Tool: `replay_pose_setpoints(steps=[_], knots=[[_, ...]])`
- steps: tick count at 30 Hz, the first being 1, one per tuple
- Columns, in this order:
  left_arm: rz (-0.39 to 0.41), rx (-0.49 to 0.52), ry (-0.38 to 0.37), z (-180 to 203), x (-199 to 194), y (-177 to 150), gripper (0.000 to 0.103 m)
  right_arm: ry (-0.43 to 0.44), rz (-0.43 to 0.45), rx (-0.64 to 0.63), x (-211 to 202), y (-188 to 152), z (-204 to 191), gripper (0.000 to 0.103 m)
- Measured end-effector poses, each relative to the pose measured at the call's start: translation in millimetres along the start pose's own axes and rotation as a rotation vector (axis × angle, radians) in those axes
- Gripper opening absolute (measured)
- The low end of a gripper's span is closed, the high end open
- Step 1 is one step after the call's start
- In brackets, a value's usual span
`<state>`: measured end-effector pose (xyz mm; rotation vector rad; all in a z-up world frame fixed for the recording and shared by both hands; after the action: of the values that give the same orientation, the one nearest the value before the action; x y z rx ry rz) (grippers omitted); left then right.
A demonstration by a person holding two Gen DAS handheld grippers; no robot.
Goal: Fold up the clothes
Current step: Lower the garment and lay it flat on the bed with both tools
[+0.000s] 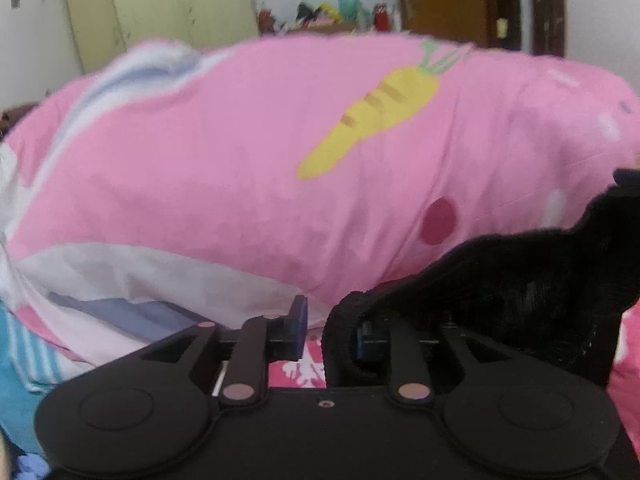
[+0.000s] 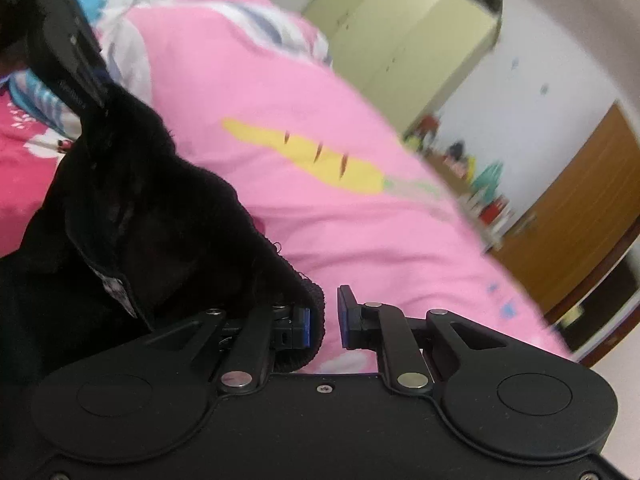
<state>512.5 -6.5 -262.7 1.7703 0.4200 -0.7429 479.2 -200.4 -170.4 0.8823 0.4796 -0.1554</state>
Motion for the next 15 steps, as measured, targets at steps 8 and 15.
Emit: replay_pose_setpoints(steps=[8,15], knots=[[-0.181,-0.012,-0.03,4.7,87.5,-27.6,0.036,0.217,-0.128,0.183,1.3,-83.4,-52.9,0.046],[-0.179,-0.269,-0.133,-22.6,101.6,-32.4,0.042,0.261,-0.121,0.584,54.2,-132.7,-44.1,0.061]])
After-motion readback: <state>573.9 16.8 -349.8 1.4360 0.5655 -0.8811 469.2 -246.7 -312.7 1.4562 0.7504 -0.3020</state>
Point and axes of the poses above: each gripper's, at about its wrist camera, not at the fingertips, and x roughly the way its jaws point, z to its right, y to its top, the point moved 5 cm from there along x, roughly the way its jaws point, and after that the axes turned 1 degree about z, right-handed, at the moved point
